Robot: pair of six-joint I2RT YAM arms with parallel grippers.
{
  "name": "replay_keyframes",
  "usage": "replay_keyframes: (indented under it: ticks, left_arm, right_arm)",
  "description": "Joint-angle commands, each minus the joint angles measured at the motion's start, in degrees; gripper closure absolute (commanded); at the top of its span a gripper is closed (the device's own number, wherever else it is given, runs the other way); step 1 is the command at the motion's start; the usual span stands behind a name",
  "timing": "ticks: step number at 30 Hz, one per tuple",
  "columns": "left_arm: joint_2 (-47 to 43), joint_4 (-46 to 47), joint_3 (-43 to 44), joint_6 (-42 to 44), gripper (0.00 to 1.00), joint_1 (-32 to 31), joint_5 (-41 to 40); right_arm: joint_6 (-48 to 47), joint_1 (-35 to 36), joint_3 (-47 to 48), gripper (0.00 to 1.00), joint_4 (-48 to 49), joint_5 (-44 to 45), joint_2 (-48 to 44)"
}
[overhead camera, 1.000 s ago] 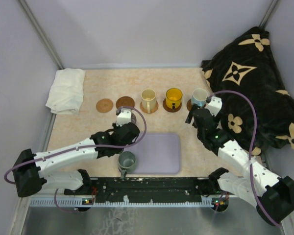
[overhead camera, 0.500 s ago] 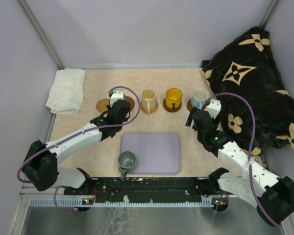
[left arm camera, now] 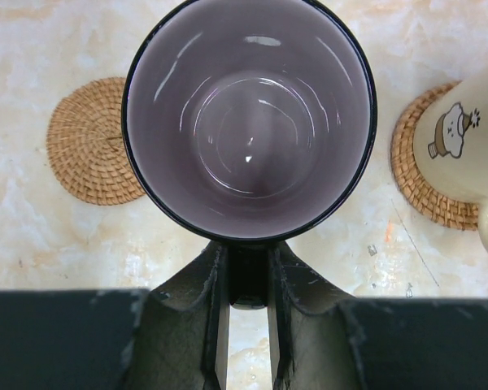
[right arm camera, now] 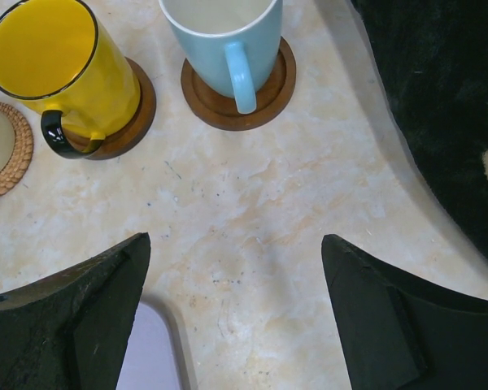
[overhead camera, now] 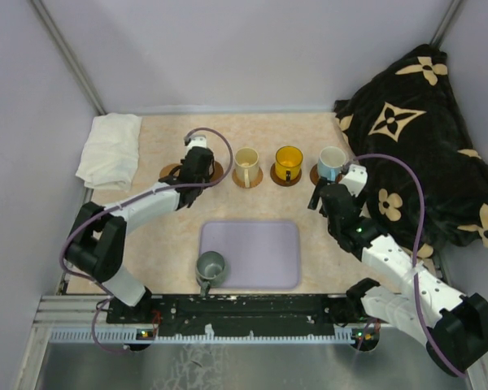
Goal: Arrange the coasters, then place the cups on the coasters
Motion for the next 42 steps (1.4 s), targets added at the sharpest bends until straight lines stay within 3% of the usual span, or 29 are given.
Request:
replay_keyframes:
  ticks: [1, 21, 42]
  left_arm:
    - [1.53, 6.80, 3.70, 1.78, 1.00, 0.23, 2.70]
    - [7.15, 5.91, 7.35, 1.00, 1.00, 1.97, 4.14]
    - [7.41, 1.60, 7.94, -1.64, 1.00, 2.35, 2.76]
  right_arm:
    - [0.05, -0.33, 0.53, 0.13, 1.30, 1.06, -1.02]
    - [-0.03, -0.33, 1.54, 0.13, 2.54, 0.53, 1.64]
    - [0.42, -0.32, 0.79, 0.13, 2.23, 0.53, 1.40]
